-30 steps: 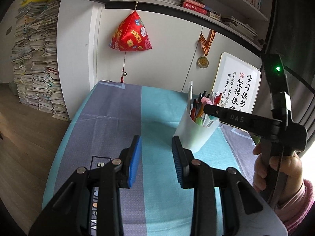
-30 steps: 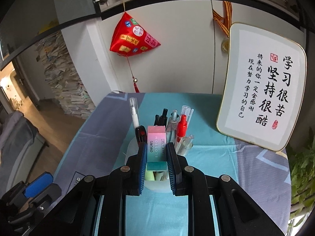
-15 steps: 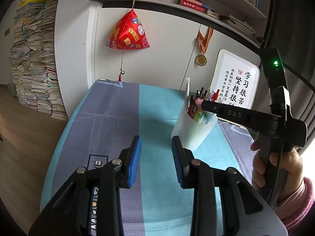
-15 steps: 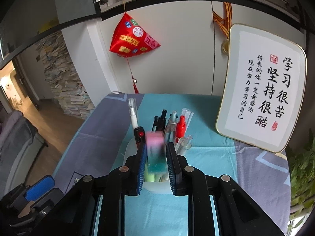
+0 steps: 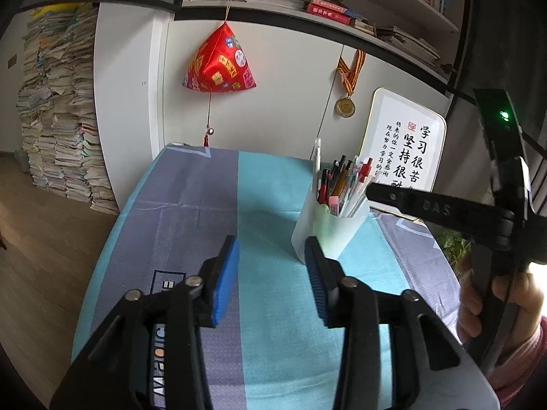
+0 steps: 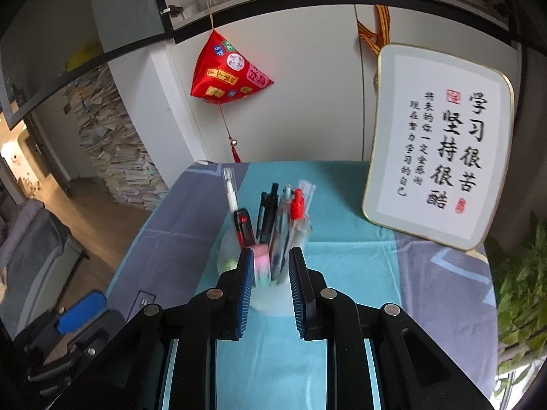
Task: Organize stationery
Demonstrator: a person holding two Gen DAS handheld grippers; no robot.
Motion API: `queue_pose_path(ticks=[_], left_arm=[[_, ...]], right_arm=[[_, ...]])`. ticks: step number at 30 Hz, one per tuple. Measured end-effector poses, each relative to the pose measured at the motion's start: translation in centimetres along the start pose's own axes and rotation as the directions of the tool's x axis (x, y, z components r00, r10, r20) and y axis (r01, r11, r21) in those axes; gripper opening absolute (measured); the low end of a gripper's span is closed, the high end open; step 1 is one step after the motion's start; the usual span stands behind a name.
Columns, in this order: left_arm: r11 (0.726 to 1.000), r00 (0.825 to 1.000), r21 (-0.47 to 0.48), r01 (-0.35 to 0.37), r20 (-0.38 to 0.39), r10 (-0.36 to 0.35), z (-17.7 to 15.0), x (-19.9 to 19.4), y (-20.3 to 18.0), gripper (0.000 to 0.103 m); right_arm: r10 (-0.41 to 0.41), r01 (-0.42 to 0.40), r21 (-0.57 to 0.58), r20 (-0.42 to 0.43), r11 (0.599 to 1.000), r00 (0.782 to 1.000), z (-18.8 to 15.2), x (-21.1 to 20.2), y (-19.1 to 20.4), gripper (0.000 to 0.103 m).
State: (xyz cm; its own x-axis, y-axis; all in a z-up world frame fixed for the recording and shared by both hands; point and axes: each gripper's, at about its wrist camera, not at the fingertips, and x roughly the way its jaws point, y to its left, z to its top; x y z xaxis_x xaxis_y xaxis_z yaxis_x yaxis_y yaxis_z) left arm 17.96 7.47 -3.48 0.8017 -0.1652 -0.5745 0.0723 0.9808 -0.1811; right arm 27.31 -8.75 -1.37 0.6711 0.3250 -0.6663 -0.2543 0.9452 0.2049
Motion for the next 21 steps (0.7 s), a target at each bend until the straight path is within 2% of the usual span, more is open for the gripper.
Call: queue_pose_path(ticks=[5,15,21], left_arm=[[0.999,0.999,0.041,-0.008,0.042,0.007,0.0,-1.7,-1.4,0.055],[0.994,0.994,0.111,-0.013,0.112,0.0,-0.8,-5.5,-4.2,0.072],[0.986,0.99,0.165,-0.027,0.139,0.004,-1.8,-7.6,-6.0,0.076]], right_arm=[[-0.051,0.051,0.009,0.004,0.999,0.999,-1.2,-3.0,-0.3,0.026],[-0.207,0.199,0.082,0.105,0.976,0.973,-3.9,-11.1,-1.1,0.064],[-0.235,0.222,0.115,0.122,0.968,0.964,-5.8,-14.2,-1.6,0.066]])
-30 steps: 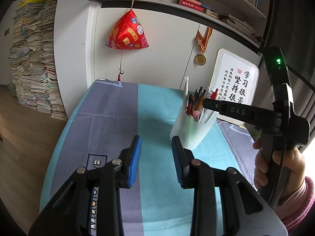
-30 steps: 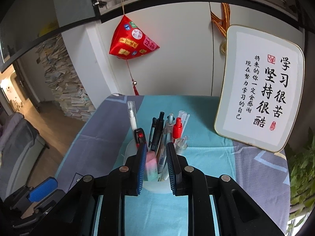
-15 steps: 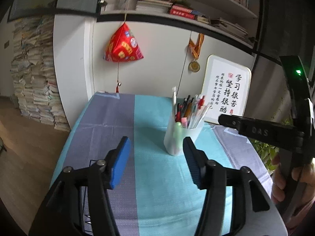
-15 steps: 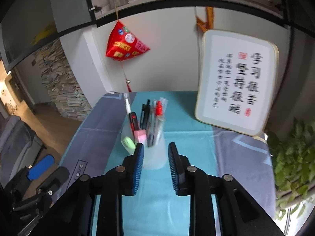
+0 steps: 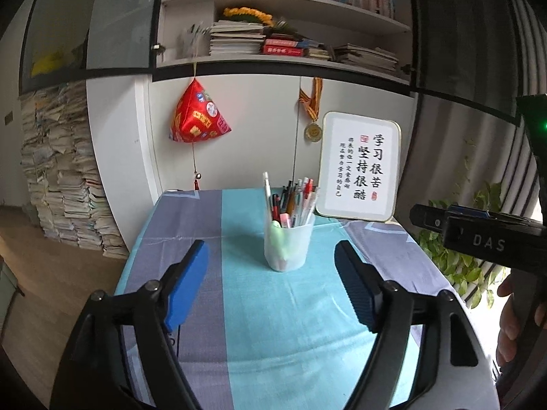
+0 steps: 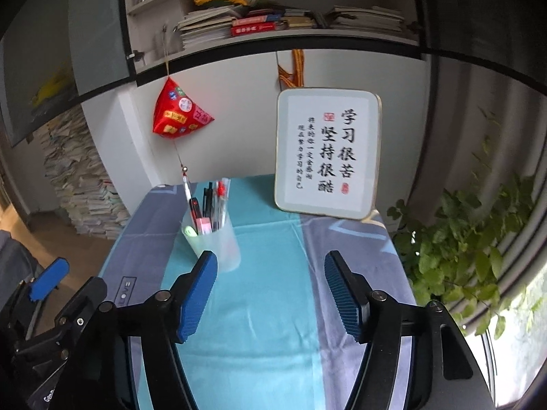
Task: Organize stationery
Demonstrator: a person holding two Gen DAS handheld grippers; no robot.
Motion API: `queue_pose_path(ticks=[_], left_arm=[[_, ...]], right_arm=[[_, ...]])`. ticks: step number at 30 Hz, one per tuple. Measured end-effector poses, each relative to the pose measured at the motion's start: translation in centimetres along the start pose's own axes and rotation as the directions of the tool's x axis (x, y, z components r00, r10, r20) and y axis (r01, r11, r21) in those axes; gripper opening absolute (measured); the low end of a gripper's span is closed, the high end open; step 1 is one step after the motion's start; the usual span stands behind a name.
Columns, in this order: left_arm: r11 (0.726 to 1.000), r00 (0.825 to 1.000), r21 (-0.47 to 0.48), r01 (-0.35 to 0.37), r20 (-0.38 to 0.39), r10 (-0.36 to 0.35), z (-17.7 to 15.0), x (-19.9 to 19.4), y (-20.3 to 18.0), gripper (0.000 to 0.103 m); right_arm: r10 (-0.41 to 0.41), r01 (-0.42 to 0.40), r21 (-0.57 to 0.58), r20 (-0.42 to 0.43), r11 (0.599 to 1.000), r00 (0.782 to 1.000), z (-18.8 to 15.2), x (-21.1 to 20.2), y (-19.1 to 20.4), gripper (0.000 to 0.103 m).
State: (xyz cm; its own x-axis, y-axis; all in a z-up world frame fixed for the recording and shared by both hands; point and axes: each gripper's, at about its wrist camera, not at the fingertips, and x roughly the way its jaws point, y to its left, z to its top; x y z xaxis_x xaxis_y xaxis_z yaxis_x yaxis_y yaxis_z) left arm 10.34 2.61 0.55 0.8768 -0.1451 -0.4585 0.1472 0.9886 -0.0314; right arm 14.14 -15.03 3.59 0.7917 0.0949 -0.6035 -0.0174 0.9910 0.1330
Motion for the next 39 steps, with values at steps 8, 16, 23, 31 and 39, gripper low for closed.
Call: queue_pose_path(ticks=[8,16,23,31,39], left_arm=[[1.0,1.0,0.009,-0.004,0.001,0.004,-1.0,-2.3,-1.7,0.083],[0.999,1.0,0.034,-0.018,0.019,0.018,-2.0,-5.7,-3.2,0.085],[1.0,0.999,0.013,-0.025,0.037,0.024,-2.4,-8.2,-3.5,0.089],[0.999,0.996,0.019,-0.04,0.083,0.038,-2.3,-10.7,-4.0,0.094],[0.998,0.989,0.012,-0.066,0.131,0.064,-1.6,-13.0,-4.2,0.099]], right_arm=[[-0.017,0.017,-0.004,0.018,1.0,1.0,-2.5,-3.9,-1.0,0.072],[-0.005,0.006,-0.042,0.046,0.999,0.999,-4.7,-8.3,-1.0,0.078],[-0.003,0.009,-0.069,0.093,0.998,0.996,-5.9,-11.8,-0.5,0.081],[0.004,0.004,-0.063,0.123,0.998,0.992,-6.6,-14.0,-0.5,0.081],[-0.001,0.009,-0.044,0.188,0.999,0.982,-6.7,-16.6,-0.6,0.081]])
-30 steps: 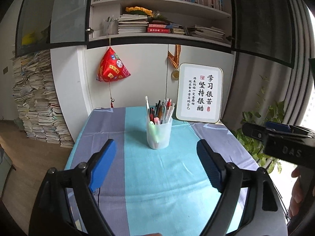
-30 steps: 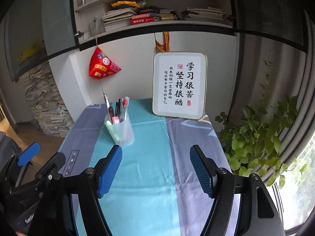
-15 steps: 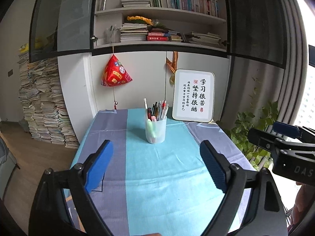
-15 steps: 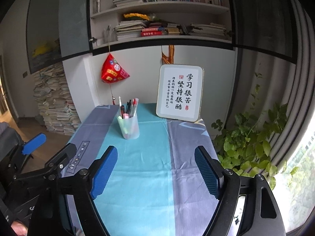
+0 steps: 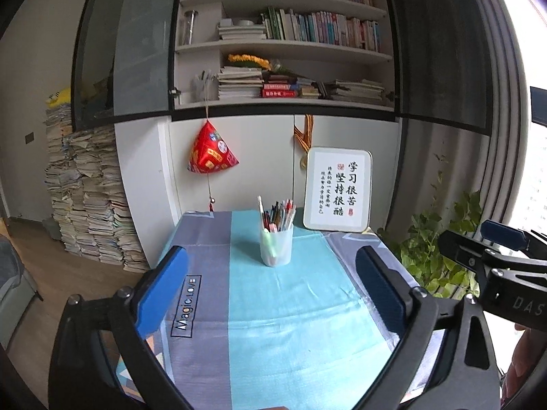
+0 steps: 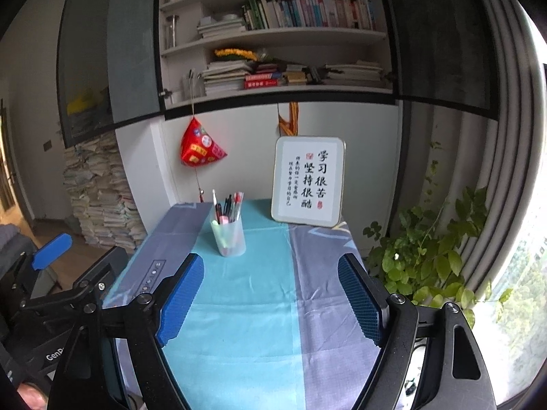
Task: Organize stationery
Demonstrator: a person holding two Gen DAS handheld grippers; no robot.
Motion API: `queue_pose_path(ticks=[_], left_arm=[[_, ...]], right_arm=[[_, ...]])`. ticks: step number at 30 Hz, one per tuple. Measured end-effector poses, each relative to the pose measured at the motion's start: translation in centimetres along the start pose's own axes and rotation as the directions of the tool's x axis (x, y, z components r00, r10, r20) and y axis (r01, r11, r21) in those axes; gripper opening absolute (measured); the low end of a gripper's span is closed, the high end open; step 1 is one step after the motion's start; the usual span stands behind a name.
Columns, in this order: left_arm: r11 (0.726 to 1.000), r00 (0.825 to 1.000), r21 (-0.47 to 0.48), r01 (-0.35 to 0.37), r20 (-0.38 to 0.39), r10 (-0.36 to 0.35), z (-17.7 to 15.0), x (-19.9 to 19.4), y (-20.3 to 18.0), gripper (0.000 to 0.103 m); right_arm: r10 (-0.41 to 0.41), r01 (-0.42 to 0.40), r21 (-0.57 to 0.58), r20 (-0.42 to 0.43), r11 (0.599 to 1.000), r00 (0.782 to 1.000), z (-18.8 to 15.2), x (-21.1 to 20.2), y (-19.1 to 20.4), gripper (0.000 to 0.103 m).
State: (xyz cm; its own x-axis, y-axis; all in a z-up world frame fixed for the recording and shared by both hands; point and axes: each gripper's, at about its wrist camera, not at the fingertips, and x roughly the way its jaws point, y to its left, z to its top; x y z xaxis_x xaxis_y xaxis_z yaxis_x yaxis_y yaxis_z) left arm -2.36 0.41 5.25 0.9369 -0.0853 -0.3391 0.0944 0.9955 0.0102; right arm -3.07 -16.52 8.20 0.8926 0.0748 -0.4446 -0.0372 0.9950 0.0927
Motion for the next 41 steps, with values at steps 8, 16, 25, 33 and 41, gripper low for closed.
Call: queue_pose_path(ticks=[8,16,25,33,41], left_arm=[[1.0,1.0,0.0,-0.005,-0.004,0.005,0.1,-0.8,0.0,0.1],[1.0,1.0,0.002,-0.011,0.004,0.01,0.0,-1.2,0.3,0.101],[1.0,1.0,0.004,-0.008,0.003,0.008,-0.1,-1.2,0.2,0.101],[1.0,1.0,0.004,-0.007,0.004,0.007,-0.1,-1.2,0.3,0.101],[1.0,1.0,0.006,-0.008,0.005,0.008,-0.1,-1.2,0.3,0.101]], right_arm=[[-0.001,0.001,-0.009,0.011,1.0,1.0,-0.2,-1.0,0.4,0.085],[0.003,-0.003,-0.008,0.015,1.0,1.0,0.0,-1.3,0.7,0.086],[0.003,-0.003,-0.007,0.014,1.0,1.0,0.0,-1.2,0.6,0.086],[0.003,-0.003,-0.007,0.014,1.0,1.0,0.0,-1.2,0.6,0.086],[0.002,-0.002,-0.005,0.011,1.0,1.0,0.0,-1.3,0.6,0.086]])
